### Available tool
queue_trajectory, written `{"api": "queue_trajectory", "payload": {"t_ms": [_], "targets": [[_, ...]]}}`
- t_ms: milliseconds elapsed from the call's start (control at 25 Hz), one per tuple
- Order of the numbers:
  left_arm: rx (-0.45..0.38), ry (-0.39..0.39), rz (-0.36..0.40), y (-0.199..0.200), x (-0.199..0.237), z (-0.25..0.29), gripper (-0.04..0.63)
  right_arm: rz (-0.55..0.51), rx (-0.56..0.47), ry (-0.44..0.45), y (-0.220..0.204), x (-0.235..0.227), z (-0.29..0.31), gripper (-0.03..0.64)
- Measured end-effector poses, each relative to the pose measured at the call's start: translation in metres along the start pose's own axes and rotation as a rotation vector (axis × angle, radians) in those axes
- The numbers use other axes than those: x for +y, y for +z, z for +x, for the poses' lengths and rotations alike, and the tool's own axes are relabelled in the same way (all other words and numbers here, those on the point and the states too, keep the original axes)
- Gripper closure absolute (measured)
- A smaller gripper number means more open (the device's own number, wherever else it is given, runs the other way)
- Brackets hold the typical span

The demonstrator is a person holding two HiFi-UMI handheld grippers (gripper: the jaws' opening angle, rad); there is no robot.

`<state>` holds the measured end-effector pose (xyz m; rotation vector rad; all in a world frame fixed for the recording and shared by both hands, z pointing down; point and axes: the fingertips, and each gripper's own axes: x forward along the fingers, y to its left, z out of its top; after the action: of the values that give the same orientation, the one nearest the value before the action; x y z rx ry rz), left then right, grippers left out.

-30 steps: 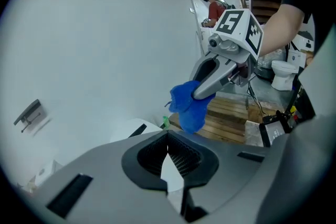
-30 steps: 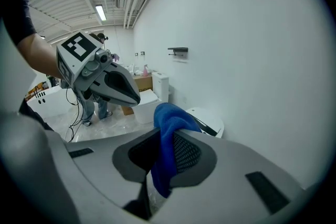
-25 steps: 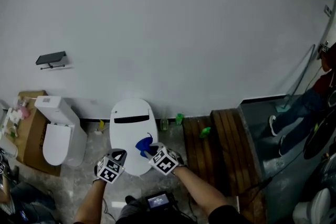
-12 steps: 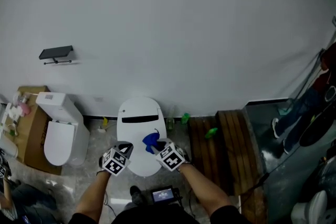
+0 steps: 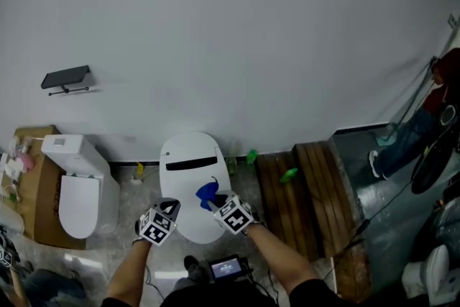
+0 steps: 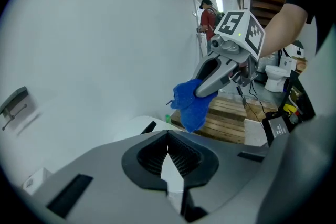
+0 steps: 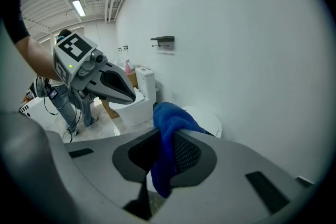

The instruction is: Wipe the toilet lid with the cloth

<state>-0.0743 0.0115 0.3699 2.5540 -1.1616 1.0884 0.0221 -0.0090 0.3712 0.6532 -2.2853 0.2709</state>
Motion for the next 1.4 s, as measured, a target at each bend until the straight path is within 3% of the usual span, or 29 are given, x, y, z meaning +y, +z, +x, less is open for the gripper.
{"api": "queue_trajectory", "payload": {"t_ms": [80, 280, 520, 960, 1400], "targets": [[-0.01, 0.004, -0.013, -0.005, 0.011, 0.002, 0.584, 0.017, 0.01, -0.001, 0.001, 0.0, 0.008, 0.561], [-0.005, 0.04, -0.126, -0.031, 0.034, 0.018, 0.584, 0.027, 0.034, 0.034, -0.006, -0.008, 0.042, 0.561], [0.012, 0.091, -0.19, -0.063, 0.046, 0.054, 0.584, 0.015, 0.055, 0.067, -0.032, -0.035, 0.103, 0.561], [0.017, 0.112, -0.213, -0.133, 0.077, 0.128, 0.584, -0.041, 0.064, 0.124, -0.047, -0.054, 0.239, 0.561], [0.012, 0.101, -0.226, -0.19, 0.097, 0.188, 0.584, -0.04, 0.083, 0.114, -0.06, -0.065, 0.364, 0.561]]}}
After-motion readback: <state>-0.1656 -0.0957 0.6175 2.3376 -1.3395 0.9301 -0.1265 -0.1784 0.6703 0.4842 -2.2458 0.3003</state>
